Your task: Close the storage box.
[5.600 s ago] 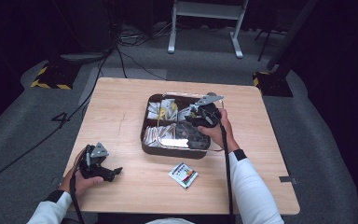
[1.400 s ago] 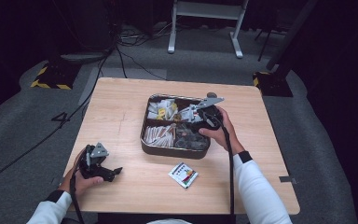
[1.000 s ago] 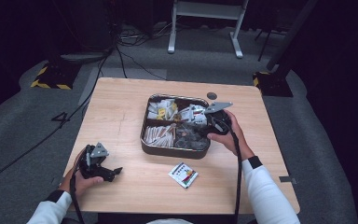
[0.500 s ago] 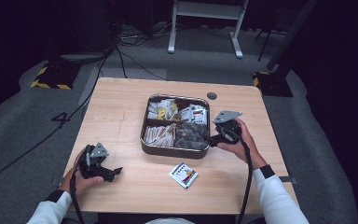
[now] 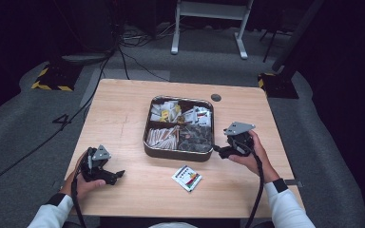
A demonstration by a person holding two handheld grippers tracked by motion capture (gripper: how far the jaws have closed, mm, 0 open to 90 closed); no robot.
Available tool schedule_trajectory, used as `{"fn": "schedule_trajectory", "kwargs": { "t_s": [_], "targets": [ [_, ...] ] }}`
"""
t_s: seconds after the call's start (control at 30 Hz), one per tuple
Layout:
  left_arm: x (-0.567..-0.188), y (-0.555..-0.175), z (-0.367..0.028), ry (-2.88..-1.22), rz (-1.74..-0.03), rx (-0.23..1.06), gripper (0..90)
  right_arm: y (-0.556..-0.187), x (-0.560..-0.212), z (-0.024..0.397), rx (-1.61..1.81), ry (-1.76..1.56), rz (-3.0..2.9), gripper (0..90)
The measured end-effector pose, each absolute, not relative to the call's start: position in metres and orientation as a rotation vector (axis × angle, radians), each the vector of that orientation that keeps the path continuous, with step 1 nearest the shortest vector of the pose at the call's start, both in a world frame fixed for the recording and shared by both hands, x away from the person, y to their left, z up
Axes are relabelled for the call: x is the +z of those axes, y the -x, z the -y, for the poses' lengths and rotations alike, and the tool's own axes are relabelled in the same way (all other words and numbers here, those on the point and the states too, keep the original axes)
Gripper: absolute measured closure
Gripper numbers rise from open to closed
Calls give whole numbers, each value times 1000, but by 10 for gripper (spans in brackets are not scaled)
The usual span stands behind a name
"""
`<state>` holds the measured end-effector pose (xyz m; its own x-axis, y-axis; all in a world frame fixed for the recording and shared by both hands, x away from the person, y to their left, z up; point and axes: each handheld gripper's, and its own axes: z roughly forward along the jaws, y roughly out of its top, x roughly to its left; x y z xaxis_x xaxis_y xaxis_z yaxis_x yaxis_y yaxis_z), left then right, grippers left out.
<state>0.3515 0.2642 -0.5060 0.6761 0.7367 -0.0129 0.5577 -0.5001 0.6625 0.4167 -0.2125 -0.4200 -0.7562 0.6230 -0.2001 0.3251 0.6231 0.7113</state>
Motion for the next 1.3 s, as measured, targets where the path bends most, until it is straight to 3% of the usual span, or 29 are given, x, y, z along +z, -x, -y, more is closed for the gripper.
{"fn": "schedule_trajectory", "kwargs": {
  "t_s": [1.3],
  "targets": [
    [-506, -353, -264, -2239, -995, 348, 2, -368, -490, 297, 963, -1034, -2363, 211]
  ]
}}
